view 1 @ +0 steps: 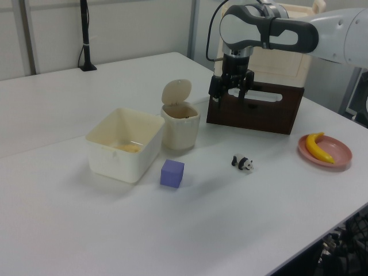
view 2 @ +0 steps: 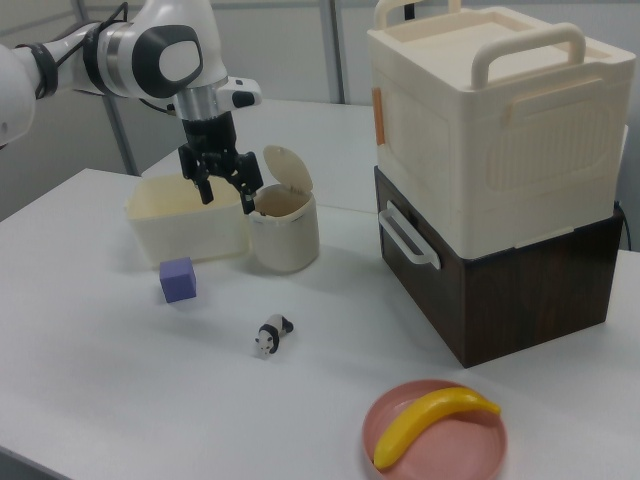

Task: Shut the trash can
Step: 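Move the open gripper over the cream trash can's raised lid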

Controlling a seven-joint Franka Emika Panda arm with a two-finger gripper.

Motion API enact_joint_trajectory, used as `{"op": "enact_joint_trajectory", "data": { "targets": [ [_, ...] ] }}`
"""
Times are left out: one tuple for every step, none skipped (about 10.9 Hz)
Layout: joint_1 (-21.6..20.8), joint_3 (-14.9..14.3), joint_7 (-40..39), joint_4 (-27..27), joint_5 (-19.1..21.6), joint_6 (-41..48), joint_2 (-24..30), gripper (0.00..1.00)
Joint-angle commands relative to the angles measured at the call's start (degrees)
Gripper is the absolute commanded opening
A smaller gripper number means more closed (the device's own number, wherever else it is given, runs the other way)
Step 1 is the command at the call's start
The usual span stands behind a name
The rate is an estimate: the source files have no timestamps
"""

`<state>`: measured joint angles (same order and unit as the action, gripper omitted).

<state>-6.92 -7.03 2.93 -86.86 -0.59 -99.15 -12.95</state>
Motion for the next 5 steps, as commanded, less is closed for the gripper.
{"op": "enact_joint_trajectory", "data": {
  "targets": [
    [1.4, 1.0, -1.8, -1.4, 1.3, -3.8, 0.9, 1.00],
    [2.0, 1.4, -1.7, -1.4, 1.7, -6.2, 0.8, 0.98],
    [2.3, 1.4, -1.9, -1.4, 2.1, -8.6, 0.6, 0.85],
    [2.2, 1.5, -1.9, -1.4, 2.1, -11.0, 0.4, 0.65],
    [2.2, 1.5, -1.9, -1.4, 2.2, -13.9, 0.4, 0.33]
  ]
}}
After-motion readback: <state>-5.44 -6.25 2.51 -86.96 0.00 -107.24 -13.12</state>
